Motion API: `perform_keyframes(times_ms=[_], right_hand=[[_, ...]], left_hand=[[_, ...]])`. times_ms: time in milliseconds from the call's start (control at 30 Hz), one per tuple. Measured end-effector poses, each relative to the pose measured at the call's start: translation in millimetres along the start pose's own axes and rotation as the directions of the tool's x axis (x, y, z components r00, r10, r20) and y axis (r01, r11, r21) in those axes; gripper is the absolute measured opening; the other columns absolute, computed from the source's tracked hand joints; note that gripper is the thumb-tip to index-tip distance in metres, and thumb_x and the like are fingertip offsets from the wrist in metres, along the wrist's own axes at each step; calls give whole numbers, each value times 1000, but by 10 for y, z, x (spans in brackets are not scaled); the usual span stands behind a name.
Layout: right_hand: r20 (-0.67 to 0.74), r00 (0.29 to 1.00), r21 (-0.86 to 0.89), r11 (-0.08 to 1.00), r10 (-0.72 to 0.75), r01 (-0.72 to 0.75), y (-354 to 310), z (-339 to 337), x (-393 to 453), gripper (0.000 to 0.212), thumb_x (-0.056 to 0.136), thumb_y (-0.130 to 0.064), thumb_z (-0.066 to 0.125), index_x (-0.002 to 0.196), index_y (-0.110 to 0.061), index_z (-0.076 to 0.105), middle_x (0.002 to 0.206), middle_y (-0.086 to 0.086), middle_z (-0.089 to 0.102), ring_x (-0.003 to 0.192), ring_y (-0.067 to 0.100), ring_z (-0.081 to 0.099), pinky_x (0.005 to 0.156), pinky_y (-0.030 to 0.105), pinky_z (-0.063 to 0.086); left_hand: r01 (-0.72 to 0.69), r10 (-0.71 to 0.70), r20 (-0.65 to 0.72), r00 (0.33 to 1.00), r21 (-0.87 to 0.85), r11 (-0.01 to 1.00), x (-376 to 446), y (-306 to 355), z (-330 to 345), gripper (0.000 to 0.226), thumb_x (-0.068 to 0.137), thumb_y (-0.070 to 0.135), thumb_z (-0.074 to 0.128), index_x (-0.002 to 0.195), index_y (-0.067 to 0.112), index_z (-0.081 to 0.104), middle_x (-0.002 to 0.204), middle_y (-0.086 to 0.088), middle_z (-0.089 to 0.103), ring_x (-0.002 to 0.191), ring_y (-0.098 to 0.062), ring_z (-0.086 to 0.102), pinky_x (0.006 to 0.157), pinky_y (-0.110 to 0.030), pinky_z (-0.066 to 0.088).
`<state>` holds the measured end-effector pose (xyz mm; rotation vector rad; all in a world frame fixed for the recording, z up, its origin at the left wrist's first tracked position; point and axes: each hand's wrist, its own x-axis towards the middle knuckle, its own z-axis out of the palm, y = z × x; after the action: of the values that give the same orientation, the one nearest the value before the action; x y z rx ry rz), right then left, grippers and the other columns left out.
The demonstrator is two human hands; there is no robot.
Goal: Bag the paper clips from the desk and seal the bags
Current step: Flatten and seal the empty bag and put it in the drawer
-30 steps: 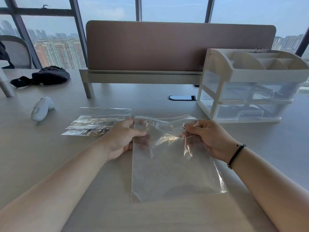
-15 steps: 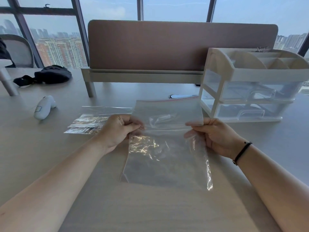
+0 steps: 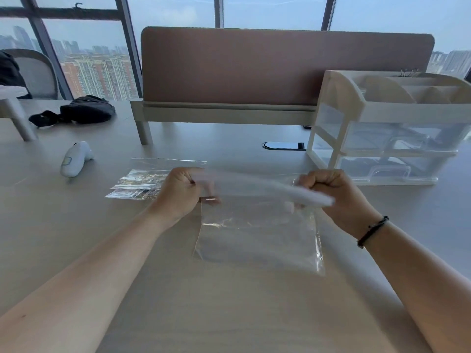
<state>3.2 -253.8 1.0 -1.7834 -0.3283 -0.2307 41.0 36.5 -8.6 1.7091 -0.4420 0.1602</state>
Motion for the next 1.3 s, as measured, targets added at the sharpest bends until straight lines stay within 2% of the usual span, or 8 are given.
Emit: perform_keyframes(times_ms=[167,333,533,600,700,800,1033,1300], right_hand=[[9,997,-50,996,75,-74,-46,-8,-30,47,69,30,27,57,-1,60,59,-3,66,55,6,57,52,13,40],[41,987,73,985,156,-159,6,-50,-11,46,89,21,42,69,-9,71,71,3,72,64,12,67,60,24,54],[70,978,122,972,195,-203,88,-69,-13,42,94,12,50,113,-23,66,75,4,71,67,18,66,66,33,56],[42,977,130,968,211,-215,109,-39,-5,36,94,9,53,110,-19,68,73,4,72,64,20,64,62,31,56],[-28,971,140,963,237,-231,143,-4,-1,37,90,16,49,97,-13,72,68,6,70,61,25,59,58,31,51],[-22,960,235,935,280,-267,141,-8,7,44,85,23,43,91,-9,71,62,9,67,53,20,62,53,28,55],[21,943,349,882,332,-318,120,-56,8,44,83,23,44,88,-9,74,60,10,64,50,20,61,49,29,55],[63,948,439,845,311,-306,110,-64,-2,49,94,14,40,67,-9,74,61,8,69,51,16,66,49,26,56]], left_hand=[[-98,103,-20,995,163,982,14,-17,-11,64,69,-36,34,49,18,63,53,12,67,63,-4,62,72,-8,46],[-61,63,-6,998,140,988,-1,-21,-9,59,69,-35,35,51,14,63,54,11,67,61,3,62,77,-8,47],[-34,40,-39,998,134,990,14,-11,11,55,74,-35,37,61,10,67,56,15,70,62,6,64,73,-4,46],[-29,35,-37,999,144,989,23,-16,11,50,85,-28,45,75,13,74,58,16,72,60,6,65,68,-4,47],[17,-18,1,1000,106,994,20,-8,-10,32,97,-4,57,104,22,74,48,-1,54,37,-3,37,45,-11,34],[52,-54,28,998,61,997,32,-41,-48,29,96,4,64,102,29,77,69,-29,63,67,-23,48,70,-33,37],[179,-174,76,982,-70,981,-13,34,-34,15,92,1,66,93,13,76,65,-3,74,57,-15,68,59,-25,59],[243,-233,76,970,-198,950,-29,58,-47,15,89,10,66,91,18,78,72,-4,76,61,-14,74,62,-28,60]])
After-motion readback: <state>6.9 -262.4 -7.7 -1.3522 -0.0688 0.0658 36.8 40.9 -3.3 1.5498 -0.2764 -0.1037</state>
